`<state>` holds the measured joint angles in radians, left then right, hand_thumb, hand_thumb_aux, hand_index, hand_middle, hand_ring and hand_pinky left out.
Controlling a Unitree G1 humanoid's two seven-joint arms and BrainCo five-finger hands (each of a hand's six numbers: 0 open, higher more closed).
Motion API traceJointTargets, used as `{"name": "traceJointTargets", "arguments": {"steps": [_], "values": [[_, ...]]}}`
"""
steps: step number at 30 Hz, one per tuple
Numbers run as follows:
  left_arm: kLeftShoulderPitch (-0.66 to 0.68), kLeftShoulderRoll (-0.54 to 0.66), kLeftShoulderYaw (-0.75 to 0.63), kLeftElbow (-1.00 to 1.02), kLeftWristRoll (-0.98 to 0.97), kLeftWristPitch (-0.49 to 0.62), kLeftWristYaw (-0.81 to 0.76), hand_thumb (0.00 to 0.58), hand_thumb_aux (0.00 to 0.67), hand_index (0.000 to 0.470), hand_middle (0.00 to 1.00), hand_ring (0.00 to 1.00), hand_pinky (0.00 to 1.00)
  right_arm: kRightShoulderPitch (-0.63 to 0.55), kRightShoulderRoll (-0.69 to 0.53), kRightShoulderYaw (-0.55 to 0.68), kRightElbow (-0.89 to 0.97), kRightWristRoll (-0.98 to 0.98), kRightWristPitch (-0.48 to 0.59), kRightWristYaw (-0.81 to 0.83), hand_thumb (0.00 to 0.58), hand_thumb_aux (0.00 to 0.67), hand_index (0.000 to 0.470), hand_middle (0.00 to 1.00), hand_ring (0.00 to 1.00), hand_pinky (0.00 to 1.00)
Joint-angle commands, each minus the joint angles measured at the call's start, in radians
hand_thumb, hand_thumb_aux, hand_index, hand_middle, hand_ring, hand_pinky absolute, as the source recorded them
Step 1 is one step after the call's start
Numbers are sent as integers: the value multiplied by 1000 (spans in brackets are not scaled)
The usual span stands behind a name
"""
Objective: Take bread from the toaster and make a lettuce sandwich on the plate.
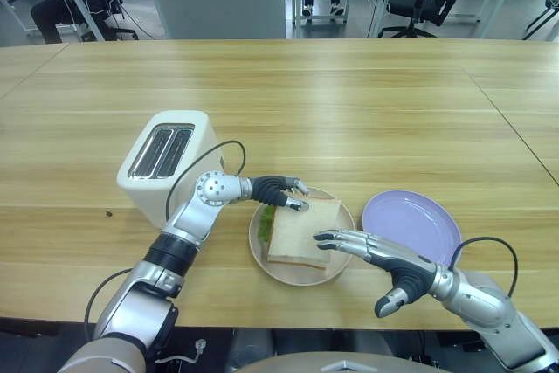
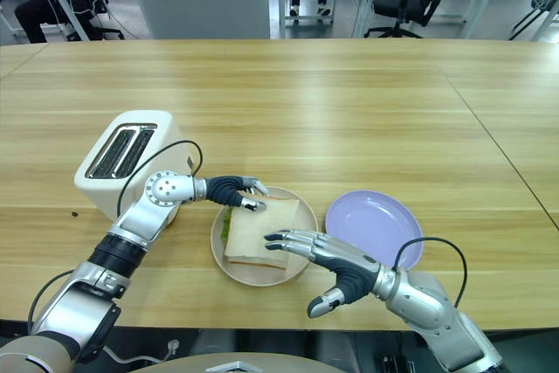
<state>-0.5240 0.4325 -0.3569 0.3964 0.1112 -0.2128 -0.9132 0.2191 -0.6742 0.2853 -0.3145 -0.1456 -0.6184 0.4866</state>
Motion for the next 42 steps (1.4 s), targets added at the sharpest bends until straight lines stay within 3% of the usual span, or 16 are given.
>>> {"name": "traceJointTargets", "arguments": {"steps": [1, 12, 17, 19, 20, 21, 22, 23, 24, 25, 33, 42], "values": [[-22, -5, -15, 67, 35, -47, 9, 580, 670, 460, 1000, 1000, 1000, -14, 17, 34, 24, -39, 16, 30, 0, 0, 0, 0, 0, 0], [-22, 0, -59, 125, 90, -60, -30, 580, 670, 460, 1000, 1000, 1000, -88, 87, 58, 121, -103, 30, 26, 0, 0, 0, 0, 0, 0], [-37, -4, -69, 152, 143, -107, 28, 580, 670, 460, 1000, 1000, 1000, -110, 104, 70, 165, -147, 36, 19, 0, 0, 0, 0, 0, 0], [-49, -10, -67, 164, 168, -137, 75, 553, 525, 361, 1000, 1000, 1000, -118, 109, 75, 182, -165, 43, 19, 0, 0, 0, 0, 0, 0], [-55, -12, -66, 167, 186, -157, 108, 449, 352, 242, 867, 867, 867, -119, 110, 77, 189, -177, 47, 17, 0, 0, 0, 0, 0, 0], [-61, -16, -64, 171, 201, -172, 142, 53, 32, 22, 482, 482, 482, -122, 111, 80, 200, -192, 49, 15, 0, 0, 0, 0, 0, 0], [-65, -17, -65, 174, 216, -189, 167, 0, 0, 0, 329, 329, 329, -124, 112, 82, 209, -204, 54, 15, 0, 0, 0, 0, 0, 0], [-67, -18, -65, 173, 231, -205, 195, 0, 0, 0, 184, 184, 184, -126, 112, 84, 219, -218, 59, 13, 0, 0, 0, 0, 0, 0], [-69, -16, -67, 169, 254, -228, 230, 0, 0, 0, 184, 184, 184, -128, 113, 86, 229, -234, 63, 10, 0, 0, 0, 0, 0, 0], [-71, -15, -68, 164, 275, -245, 266, 0, 0, 0, 0, 0, 0, -130, 113, 86, 237, -248, 70, 8, 0, 0, 0, 0, 0, 0], [-85, 8, -67, 113, 443, -329, 512, 0, 0, 0, 0, 0, 0, -143, 112, 84, 266, -316, 116, -16, 0, 0, 0, 0, 0, 0], [-39, 77, 40, -94, 484, -314, 703, 0, 0, 0, 0, 0, 0, -177, 129, 91, 288, -334, 138, -38, 0, 0, 0, 0, 0, 0]]}}
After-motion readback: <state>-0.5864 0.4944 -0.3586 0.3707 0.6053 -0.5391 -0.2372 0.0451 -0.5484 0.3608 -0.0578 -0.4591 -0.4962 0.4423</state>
